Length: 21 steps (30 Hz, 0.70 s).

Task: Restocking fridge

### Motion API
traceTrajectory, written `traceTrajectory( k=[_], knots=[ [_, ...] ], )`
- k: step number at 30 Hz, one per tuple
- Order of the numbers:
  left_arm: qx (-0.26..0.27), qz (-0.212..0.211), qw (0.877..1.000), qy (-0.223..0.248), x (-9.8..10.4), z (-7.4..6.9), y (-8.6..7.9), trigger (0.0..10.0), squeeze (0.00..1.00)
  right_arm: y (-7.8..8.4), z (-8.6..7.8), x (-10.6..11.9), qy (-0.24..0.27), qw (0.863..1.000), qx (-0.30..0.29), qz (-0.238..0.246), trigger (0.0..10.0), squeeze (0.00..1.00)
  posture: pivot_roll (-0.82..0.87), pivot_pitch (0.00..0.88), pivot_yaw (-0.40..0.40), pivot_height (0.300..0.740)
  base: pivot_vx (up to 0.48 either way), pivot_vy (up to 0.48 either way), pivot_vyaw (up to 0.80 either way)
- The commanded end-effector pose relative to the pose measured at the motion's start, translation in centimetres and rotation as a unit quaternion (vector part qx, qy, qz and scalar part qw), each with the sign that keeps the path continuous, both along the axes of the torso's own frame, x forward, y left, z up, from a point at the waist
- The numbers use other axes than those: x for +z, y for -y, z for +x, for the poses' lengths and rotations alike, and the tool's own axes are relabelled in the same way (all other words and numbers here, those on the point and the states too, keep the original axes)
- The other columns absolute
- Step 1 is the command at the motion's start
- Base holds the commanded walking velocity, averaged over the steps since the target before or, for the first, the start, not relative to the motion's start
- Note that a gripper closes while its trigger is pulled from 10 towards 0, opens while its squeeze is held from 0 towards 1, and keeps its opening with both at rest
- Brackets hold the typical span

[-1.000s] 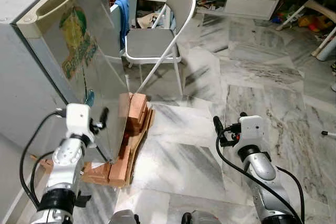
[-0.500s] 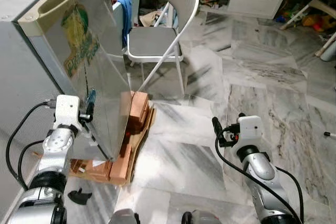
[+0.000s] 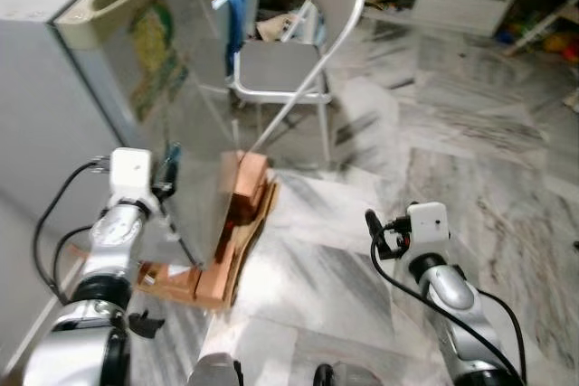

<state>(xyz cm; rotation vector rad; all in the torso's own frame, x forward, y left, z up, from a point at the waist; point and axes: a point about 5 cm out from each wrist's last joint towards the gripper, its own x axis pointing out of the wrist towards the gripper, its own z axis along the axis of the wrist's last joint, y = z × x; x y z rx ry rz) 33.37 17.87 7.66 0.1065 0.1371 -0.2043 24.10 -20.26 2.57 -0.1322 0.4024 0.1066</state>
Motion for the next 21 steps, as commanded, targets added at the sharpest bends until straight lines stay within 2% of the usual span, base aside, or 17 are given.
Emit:
traceTrajectory(
  k=[1, 3, 5, 7, 9, 11, 13, 14, 17, 21],
  knots=[
    [-0.214, -0.022, 0.971, 0.105, 4.9, 0.0, 9.6, 10.0, 0.0, 0.3, -0.3, -0.7, -0.028, 1.0, 0.002, -0.004, 10.0, 0.0, 0.09, 0.02, -0.026, 0.74, 0.0, 0.0, 0.0],
    [-0.278, -0.056, 0.952, 0.116, 5.9, -1.4, 13.1, 10.0, 0.0, 0.6, -0.6, -1.0, -0.04, 0.999, 0.004, -0.012, 10.0, 0.0, 0.1, 0.016, -0.026, 0.74, 0.0, 0.0, 0.0],
    [-0.328, -0.091, 0.933, 0.117, 6.7, -2.9, 15.7, 10.0, 0.0, 0.7, -0.9, -1.4, -0.052, 0.998, 0.009, -0.017, 10.0, 0.0, 0.09, 0.013, -0.03, 0.74, 0.0, 0.0, 0.0],
    [-0.355, -0.11, 0.921, 0.113, 6.9, -3.5, 16.6, 10.0, 0.0, 0.6, -1.4, -1.7, -0.061, 0.998, 0.019, -0.018, 10.0, 0.0, 0.09, 0.009, -0.03, 0.74, 0.0, 0.0, 0.0],
    [-0.321, -0.085, 0.937, 0.113, 6.0, -2.5, 14.9, 10.0, 0.0, 0.5, -1.4, -1.7, -0.062, 0.998, 0.019, -0.016, 10.0, 0.0, 0.09, 0.008, -0.029, 0.74, 0.0, 0.0, 0.0],
    [-0.268, -0.072, 0.955, 0.101, 5.0, -1.3, 12.2, 10.0, 0.0, 0.5, -1.5, -1.7, -0.064, 0.998, 0.019, -0.011, 10.0, 0.0, 0.09, 0.007, -0.026, 0.74, 0.0, 0.0, 0.0],
    [-0.22, -0.058, 0.97, 0.089, 4.2, -1.0, 9.2, 10.0, 0.0, 0.6, -1.4, -1.8, -0.065, 0.998, 0.018, -0.006, 10.0, 0.0, 0.09, 0.005, -0.024, 0.74, 0.0, 0.0, 0.0],
    [-0.19, -0.045, 0.978, 0.076, 3.6, -1.4, 7.1, 10.0, 0.0, 0.6, -1.4, -1.8, -0.064, 0.998, 0.018, -0.003, 10.0, 0.0, 0.09, 0.005, -0.023, 0.74, 0.0, 0.0, 0.0],
    [-0.167, -0.027, 0.984, 0.061, 2.7, -2.2, 5.1, 10.0, 0.0, 0.5, -1.2, -1.6, -0.05, 0.999, 0.018, 0.001, 10.0, 0.0, 0.1, 0.004, -0.023, 0.74, 0.0, -0.09, 0.0],
    [-0.118, 0.002, 0.993, 0.017, -0.5, -5.5, 1.2, 10.0, 0.0, 0.0, -0.4, -0.2, 0.005, 1.0, 0.02, 0.01, 10.0, 0.0, 0.09, 0.009, -0.024, 0.74, 0.0, -0.429, 0.0]
  ],
)
